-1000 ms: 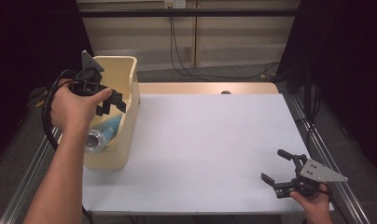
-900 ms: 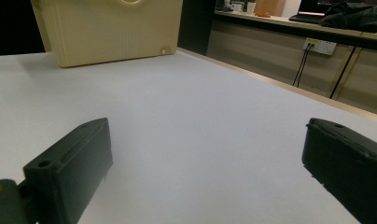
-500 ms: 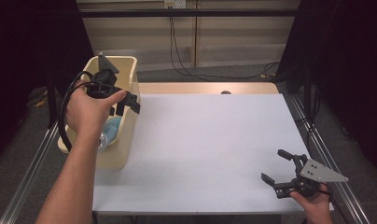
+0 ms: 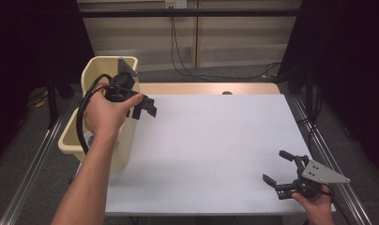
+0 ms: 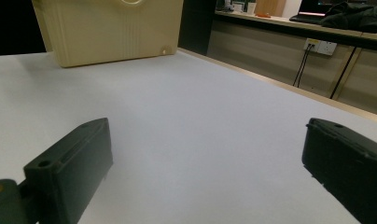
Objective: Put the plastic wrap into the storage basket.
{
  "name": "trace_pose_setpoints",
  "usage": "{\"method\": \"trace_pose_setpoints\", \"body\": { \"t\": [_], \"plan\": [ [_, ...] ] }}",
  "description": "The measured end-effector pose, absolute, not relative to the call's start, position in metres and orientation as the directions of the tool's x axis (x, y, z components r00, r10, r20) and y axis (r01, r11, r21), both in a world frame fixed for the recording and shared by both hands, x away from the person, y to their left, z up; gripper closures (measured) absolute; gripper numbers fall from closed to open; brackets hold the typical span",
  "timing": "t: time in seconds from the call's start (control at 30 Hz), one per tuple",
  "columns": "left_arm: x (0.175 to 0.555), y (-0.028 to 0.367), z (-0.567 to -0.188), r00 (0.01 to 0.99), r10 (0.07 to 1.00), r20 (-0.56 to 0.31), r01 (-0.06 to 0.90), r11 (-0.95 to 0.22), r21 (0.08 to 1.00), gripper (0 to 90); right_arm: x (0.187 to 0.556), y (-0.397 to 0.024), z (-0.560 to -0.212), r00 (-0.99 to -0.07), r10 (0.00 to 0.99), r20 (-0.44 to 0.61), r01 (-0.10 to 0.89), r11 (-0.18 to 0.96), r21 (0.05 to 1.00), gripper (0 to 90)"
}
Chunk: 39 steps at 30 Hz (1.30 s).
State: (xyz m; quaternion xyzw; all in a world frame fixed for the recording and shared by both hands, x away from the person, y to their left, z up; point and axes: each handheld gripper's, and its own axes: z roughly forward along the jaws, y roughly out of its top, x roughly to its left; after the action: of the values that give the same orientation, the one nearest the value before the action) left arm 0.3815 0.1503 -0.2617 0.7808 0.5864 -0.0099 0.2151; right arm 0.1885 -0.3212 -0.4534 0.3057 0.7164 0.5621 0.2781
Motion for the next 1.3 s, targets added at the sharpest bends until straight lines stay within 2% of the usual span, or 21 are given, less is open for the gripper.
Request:
{"method": "trace_pose_setpoints", "body": {
  "t": [0.47,0.73,1.3],
  "plan": [
    [0.374,0.125,-0.28,0.369,0.898,-0.238,0.899,-0.281,0.335,11.8,0.188,-0.321,-0.453,-0.658,0.751,-0.056,0.125,0.182,0.975,1.2],
    [0.373,0.113,-0.291,0.395,0.886,-0.243,0.893,-0.307,0.328,9.5,0.188,-0.321,-0.453,-0.659,0.75,-0.056,0.124,0.181,0.976,1.2],
    [0.358,0.1,-0.334,0.447,0.847,-0.288,0.853,-0.306,0.422,6.8,0.189,-0.321,-0.454,-0.66,0.749,-0.056,0.123,0.182,0.976,1.3]
  ]
}}
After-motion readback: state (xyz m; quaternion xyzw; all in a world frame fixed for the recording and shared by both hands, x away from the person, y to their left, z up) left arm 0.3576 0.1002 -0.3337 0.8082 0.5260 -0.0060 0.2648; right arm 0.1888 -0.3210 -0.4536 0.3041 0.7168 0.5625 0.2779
